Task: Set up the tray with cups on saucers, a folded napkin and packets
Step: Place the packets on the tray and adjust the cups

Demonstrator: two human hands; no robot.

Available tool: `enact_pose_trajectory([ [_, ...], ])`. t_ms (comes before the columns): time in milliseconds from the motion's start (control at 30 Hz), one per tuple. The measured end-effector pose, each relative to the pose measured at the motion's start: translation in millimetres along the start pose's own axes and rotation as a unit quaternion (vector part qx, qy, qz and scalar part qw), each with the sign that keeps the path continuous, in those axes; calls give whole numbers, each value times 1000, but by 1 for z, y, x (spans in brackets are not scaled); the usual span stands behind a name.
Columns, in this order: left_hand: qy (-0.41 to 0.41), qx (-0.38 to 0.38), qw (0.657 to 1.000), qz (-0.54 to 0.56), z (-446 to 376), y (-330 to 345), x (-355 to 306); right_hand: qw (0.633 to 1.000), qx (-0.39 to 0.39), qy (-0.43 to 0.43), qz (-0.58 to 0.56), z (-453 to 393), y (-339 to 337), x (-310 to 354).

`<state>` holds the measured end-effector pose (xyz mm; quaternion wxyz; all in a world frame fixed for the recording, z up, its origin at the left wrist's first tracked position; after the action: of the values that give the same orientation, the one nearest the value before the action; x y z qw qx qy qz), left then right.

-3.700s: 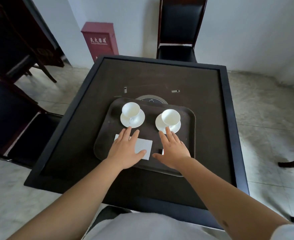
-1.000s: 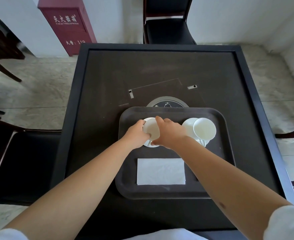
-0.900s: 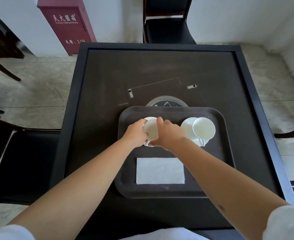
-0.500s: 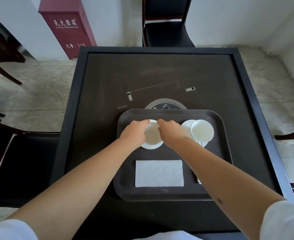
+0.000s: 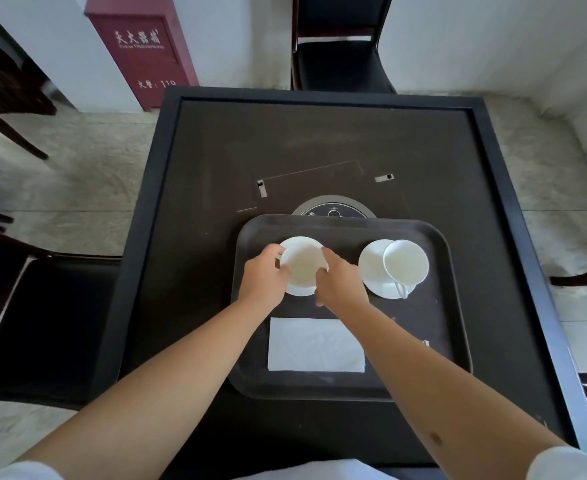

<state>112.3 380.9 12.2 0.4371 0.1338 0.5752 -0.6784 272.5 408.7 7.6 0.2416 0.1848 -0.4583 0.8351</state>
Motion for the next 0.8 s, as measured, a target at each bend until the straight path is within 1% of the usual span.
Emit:
enact_pose_trajectory([
  [100,-1,-15,1000,7,-6,-7,2,1000,-6,-18,21,-2,-9,5],
  [167,-3,-16,1000,26,-10,-9,4,999,-1,-21,35,-7,-17,10],
  [267,2,-16,999,36,-13,-10,4,999,18,-17,27,-14,-17,13],
  [333,14,-5,1000,26,-15,-8,3,999,39,14,-20,-15,-14,8],
  [400,31,28,999,27,-15,-4,2,993,52,53,-87,-16,-13,1],
  [467,43,57,997,43,-13,1,5,986,63,79,-131,-15,-11,-3],
  [500,34,55,996,60,-12,1,8,983,68,87,-145,-13,-10,-3],
  [600,-10,16,993,118,-10,0,19,972,86,108,-189,-8,-6,-4],
  [700,-14,0,994,108,-11,-1,16,968,98,111,-202,-6,-3,-5],
  [800,-20,6,993,113,-11,-2,12,970,79,97,-209,-6,-3,-7],
])
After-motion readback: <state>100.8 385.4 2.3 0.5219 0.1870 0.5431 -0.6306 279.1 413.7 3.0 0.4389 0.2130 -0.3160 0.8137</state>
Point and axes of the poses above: each hand's wrist, its own z-axis away from the middle knuckle, its own y-axis out of the palm, x = y × z, the point moved 7 cm from there along -z, towards the middle knuckle, and after that the axes turned 2 degrees about y, right-handed, at the moved point
